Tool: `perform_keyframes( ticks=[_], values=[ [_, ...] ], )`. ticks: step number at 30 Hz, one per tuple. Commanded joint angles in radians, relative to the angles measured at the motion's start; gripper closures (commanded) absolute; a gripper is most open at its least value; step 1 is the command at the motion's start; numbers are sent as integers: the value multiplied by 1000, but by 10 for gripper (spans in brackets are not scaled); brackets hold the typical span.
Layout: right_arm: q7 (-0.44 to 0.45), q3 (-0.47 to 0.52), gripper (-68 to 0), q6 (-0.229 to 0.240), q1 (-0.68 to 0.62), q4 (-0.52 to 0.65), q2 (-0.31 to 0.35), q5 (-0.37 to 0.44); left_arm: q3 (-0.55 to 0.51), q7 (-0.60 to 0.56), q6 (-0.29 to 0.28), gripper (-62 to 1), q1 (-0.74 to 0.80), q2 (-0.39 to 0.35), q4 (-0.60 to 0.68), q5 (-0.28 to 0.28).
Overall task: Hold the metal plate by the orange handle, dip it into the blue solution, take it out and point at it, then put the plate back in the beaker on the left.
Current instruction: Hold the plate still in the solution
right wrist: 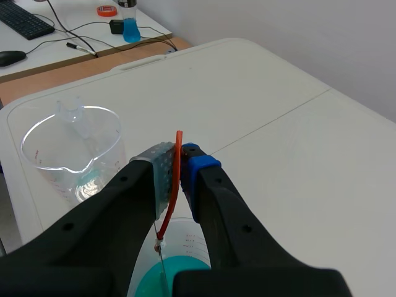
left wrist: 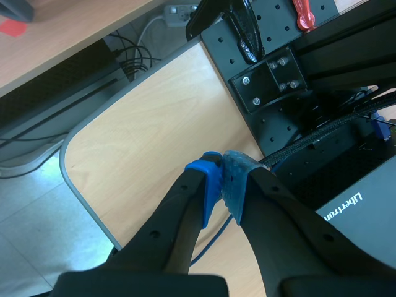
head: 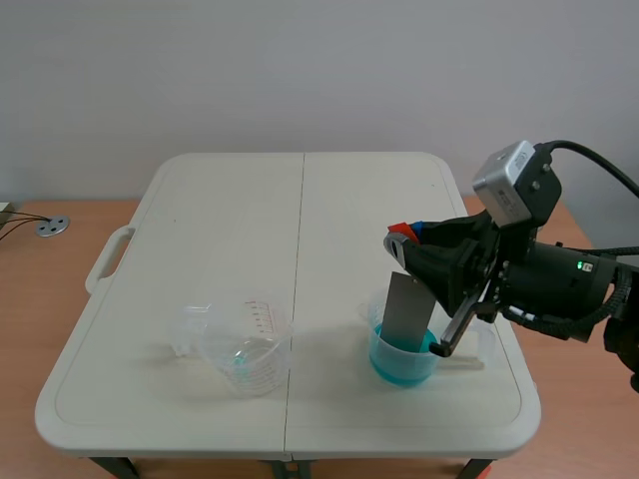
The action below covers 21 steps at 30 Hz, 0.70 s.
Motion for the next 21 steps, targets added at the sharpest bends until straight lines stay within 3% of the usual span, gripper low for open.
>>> perform_keyframes(
  ticks=[1, 13, 21],
  values=[
    [8, 11, -13, 8, 14, 8, 8, 4, 0, -13, -2, -15, 8, -5, 18, -5],
    [8, 13, -13, 8, 13, 19, 9, 15, 0, -13, -2, -15, 8, -5, 18, -5],
    [7, 20, -15, 8, -9, 90, 32, 42, 0, -13, -2, -15, 8, -6, 18, -5]
  ],
)
